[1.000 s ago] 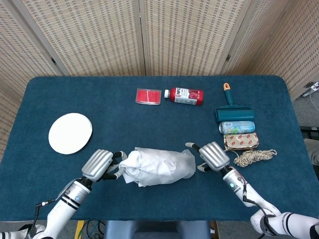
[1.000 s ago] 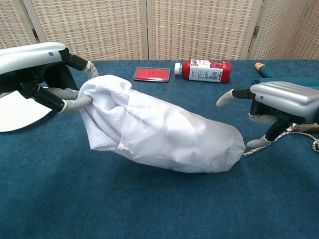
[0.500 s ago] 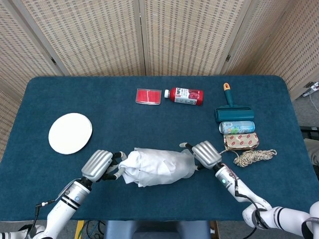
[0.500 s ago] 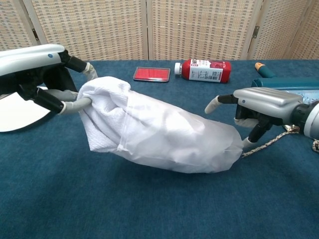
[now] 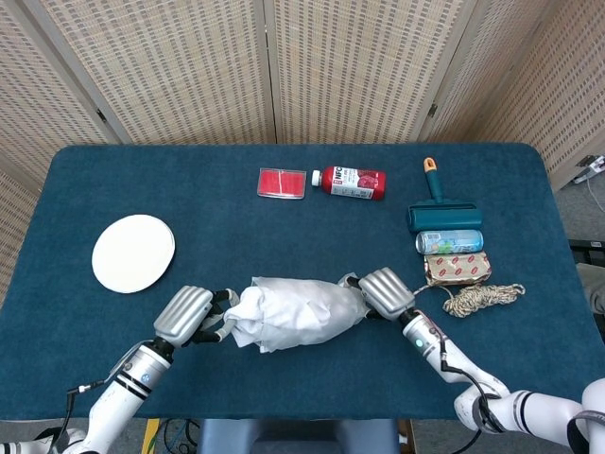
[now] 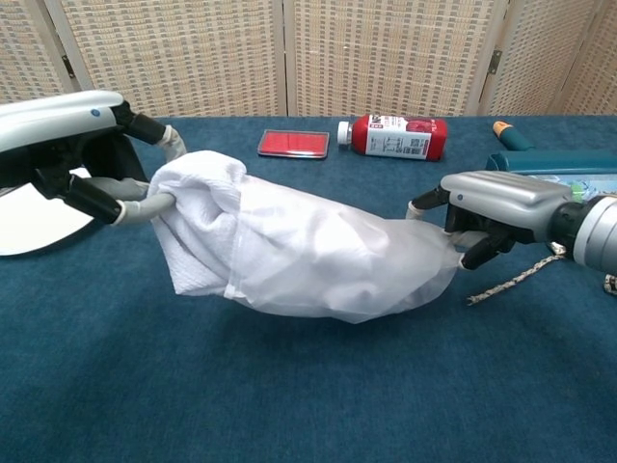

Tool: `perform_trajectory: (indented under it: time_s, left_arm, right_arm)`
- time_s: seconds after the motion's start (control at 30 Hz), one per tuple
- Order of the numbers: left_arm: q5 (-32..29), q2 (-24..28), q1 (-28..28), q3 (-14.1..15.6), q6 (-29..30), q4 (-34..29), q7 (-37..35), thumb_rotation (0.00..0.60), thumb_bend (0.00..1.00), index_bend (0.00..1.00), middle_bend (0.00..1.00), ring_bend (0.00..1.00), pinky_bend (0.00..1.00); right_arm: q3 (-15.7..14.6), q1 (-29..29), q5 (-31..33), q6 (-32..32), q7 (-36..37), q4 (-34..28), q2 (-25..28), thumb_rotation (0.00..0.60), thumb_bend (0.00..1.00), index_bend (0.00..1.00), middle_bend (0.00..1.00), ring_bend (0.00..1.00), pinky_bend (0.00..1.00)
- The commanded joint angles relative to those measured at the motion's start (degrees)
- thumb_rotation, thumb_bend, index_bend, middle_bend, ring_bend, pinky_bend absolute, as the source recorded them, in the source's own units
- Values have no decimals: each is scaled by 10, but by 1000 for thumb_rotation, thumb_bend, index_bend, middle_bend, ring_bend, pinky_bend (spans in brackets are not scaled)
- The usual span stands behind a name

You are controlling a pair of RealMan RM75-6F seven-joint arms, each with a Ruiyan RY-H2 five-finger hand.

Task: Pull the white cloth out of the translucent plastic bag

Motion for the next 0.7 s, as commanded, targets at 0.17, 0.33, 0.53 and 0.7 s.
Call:
perform_trajectory:
  time_s: [0.17,0.33,0.53,0.7]
  left_arm:
    - [-1,2,3,0,2,5,-2,600,576,755,1000,911,1000]
    - [-4,9,9,2,5,13,-8,600,576,755,1000,911,1000]
    - [-8,23,18,1,11,24,-21,600,576,755,1000,911,1000]
    - [-12,31,26,2,13,34,-32,600,577,755,1000,911,1000]
  right_arm:
    - [-2,-5,2,5,0,-2,7,600,622,547,1000,1000,1000]
    - [-2,-13,9,12,-5,-6,26,600,635,564,1000,1000,1000]
    - [-1,-27,21,24,-15,-17,59,600,652,574,1000,1000,1000]
    - [-1,-42,31,39,-22,-31,88,600,654,576,1000,1000,1000]
